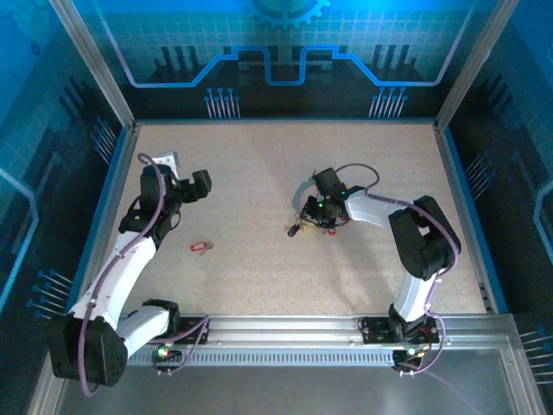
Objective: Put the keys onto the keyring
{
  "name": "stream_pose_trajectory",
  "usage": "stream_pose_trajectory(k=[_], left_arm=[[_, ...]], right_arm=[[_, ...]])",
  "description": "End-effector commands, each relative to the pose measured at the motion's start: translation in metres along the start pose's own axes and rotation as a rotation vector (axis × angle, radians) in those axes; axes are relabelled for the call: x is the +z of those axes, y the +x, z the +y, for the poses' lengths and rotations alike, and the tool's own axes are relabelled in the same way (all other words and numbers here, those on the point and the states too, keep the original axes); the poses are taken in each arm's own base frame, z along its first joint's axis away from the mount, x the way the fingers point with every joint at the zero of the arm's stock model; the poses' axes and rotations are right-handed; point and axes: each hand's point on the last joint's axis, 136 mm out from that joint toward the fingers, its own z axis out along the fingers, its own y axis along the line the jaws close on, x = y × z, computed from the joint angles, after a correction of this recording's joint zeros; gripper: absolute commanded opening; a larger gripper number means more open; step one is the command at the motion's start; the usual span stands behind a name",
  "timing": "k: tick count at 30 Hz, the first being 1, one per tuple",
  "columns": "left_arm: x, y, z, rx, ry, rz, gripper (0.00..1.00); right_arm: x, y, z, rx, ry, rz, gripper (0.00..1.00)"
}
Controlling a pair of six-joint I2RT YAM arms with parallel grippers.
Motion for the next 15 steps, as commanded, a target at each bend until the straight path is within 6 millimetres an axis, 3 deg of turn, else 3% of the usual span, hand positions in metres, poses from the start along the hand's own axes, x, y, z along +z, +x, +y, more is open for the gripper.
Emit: stream_pose_trajectory(k=[1, 15], left_arm=[[-0.0048, -0.0065, 0.0002, 0.0, -0.002, -0.033, 0.99], [-0.0063, -0.0071, 0.0005, 0.0, -0.004, -0.036, 0.99]], right_arm=[[0.0099, 0.0093, -0.0034, 0.051, 0.015, 0.049, 0.18], [0.0127, 0.0091, 0.0034, 0.123, -0.013, 0.075, 0.13]])
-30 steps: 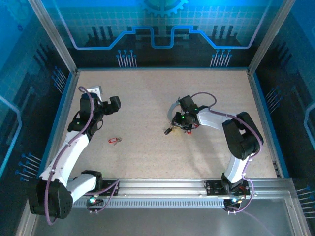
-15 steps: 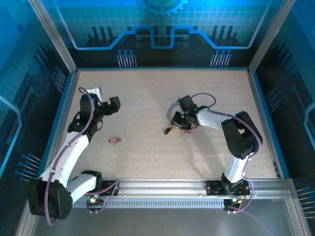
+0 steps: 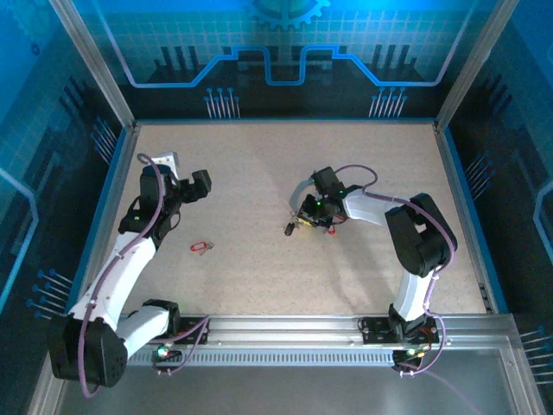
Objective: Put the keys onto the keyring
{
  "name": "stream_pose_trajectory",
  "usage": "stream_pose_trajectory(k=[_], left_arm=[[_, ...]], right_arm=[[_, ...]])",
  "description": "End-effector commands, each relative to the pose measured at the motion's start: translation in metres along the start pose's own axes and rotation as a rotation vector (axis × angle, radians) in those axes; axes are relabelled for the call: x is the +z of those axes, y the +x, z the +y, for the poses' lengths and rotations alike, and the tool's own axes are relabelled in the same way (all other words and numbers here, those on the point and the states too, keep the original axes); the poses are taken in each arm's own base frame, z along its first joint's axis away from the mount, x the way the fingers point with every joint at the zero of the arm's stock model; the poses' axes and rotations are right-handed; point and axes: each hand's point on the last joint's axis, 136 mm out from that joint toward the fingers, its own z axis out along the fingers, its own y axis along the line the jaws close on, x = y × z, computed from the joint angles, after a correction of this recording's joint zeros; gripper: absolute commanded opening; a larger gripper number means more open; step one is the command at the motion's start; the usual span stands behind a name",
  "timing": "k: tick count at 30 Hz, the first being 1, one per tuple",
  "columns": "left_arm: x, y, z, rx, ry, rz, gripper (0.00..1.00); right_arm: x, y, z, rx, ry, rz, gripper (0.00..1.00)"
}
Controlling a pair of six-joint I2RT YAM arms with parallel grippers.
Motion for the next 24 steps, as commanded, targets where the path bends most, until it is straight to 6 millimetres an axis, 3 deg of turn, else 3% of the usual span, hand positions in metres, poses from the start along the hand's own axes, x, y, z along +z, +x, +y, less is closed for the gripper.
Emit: stream_pose_trajectory(k=[1, 6, 16, 24], left_arm=[[-0.005, -0.006, 0.001, 0.001, -0.007, -0.032, 0.99], [-0.005, -0.007, 0.002, 0.001, -0.011, -0.035, 0.99], [-0.005, -0.007, 0.001, 0.005, -0.012, -0.036, 0.99], [-0.007, -0.009, 0.002, 0.009, -0.014, -0.044, 0.99]], right_arm=[[0.006, 0.006, -0.006, 0.046, 0.024, 0.037, 0.13], [0.007, 0.004, -0.006, 0.05, 0.019, 0.038, 0.12], [0.002, 0.0, 0.005, 0.064, -0.003, 0.026, 0.23], [0.012, 0.008, 0.01, 0.052, 0.023, 0.044, 0.26]])
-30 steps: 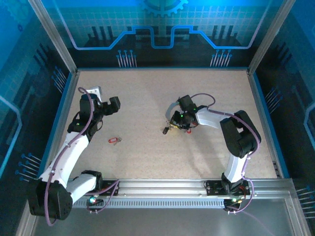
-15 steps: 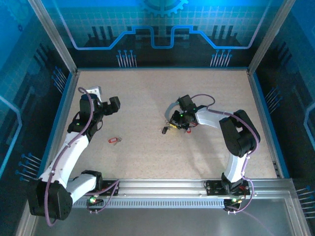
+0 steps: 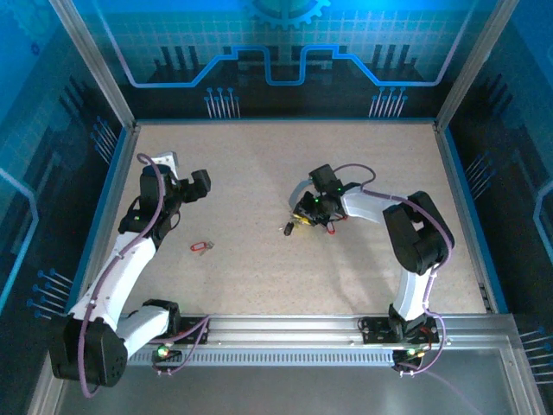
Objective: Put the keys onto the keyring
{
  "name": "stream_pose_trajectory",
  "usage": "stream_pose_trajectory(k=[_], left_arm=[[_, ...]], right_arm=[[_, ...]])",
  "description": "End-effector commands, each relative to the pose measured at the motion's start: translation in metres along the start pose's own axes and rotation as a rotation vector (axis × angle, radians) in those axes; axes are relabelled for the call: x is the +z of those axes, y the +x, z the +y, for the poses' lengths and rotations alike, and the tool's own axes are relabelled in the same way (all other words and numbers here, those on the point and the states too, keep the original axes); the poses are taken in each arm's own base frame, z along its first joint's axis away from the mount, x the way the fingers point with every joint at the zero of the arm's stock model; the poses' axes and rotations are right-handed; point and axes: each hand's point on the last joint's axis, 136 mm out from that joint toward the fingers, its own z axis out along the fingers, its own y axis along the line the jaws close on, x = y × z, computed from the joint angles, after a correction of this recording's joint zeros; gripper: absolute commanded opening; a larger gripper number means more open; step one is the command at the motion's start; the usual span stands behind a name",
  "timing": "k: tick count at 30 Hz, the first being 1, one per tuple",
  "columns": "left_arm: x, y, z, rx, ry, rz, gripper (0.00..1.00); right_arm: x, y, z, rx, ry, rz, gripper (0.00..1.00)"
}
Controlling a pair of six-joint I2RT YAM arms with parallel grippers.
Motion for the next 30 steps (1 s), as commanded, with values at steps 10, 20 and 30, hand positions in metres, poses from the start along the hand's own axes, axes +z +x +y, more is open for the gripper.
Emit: stream_pose_trajectory(k=[10, 20, 30], left_arm=[[-0.007, -0.008, 0.0, 0.01, -0.004, -0.041, 0.99], [-0.009, -0.01, 0.001, 0.01, -0.006, -0.05, 0.99], [-0.009, -0.01, 0.0, 0.004, -0.002, -0.044, 0.99]], right_arm=[[0.013, 0.01, -0.009, 0.068, 0.086, 0.006, 0.23], [-0.015, -0.006, 0.009, -0.042, 0.072, -0.077, 0.25], [-0.069, -0.029, 0.04, -1.143, 0.211, -0.174, 0.32]])
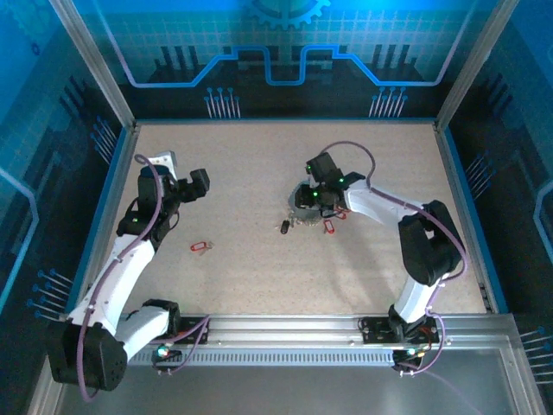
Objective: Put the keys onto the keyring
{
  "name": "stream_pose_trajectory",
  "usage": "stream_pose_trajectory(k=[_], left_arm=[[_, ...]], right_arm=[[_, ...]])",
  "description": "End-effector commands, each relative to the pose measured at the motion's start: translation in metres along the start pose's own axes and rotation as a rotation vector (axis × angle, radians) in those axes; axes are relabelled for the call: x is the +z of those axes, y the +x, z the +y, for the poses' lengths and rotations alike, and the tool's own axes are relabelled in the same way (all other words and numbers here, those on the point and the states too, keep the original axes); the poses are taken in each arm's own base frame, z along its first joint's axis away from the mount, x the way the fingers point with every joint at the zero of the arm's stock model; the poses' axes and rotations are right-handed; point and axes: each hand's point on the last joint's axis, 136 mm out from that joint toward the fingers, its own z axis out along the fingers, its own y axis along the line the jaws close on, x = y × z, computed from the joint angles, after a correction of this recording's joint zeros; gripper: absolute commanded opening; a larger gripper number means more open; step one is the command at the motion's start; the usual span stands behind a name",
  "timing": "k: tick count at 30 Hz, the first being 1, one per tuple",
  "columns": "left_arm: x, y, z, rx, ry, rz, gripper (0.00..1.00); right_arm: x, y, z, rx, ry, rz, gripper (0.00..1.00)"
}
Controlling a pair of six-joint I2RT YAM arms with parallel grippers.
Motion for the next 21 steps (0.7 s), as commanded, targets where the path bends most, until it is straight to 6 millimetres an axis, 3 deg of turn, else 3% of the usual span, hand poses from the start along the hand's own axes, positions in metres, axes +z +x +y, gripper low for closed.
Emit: stream_pose_trajectory(k=[1, 3, 5, 8, 12, 15, 21], left_arm=[[-0.003, -0.004, 0.0, 0.004, -0.004, -0.02, 0.99], [-0.003, -0.004, 0.0, 0.0, 0.0, -0.022, 0.99], [-0.001, -0.003, -0.002, -0.001, 0.012, -0.015, 0.99], [0.0, -0.003, -0.003, -0.005, 0.014, -0.008, 0.99], [-0.001, -0.002, -0.001, 0.0, 0.006, -0.013, 0.99], [-0.003, -0.005, -0.001, 0.005, 0.001, -0.022, 0.99], [-0.006, -0.007, 0.003, 0.016, -0.019, -0.036, 0.99]], right_arm=[[-0.012, -0.007, -0.004, -0.683, 0.107, 0.02, 0.33], [-0.007, 0.006, -0.007, -0.972, 0.12, 0.085, 0.34], [-0.002, 0.032, -0.006, -1.22, 0.047, 0.187, 0.35], [0.002, 0.054, -0.007, -1.39, -0.05, 0.236, 0.37], [0.004, 0.04, 0.004, -1.571, -0.085, 0.056, 0.36], [-0.001, 0.036, 0.015, -1.625, -0.183, 0.043, 0.36], [0.024, 0.039, 0.026, -1.748, -0.221, 0.028, 0.36]])
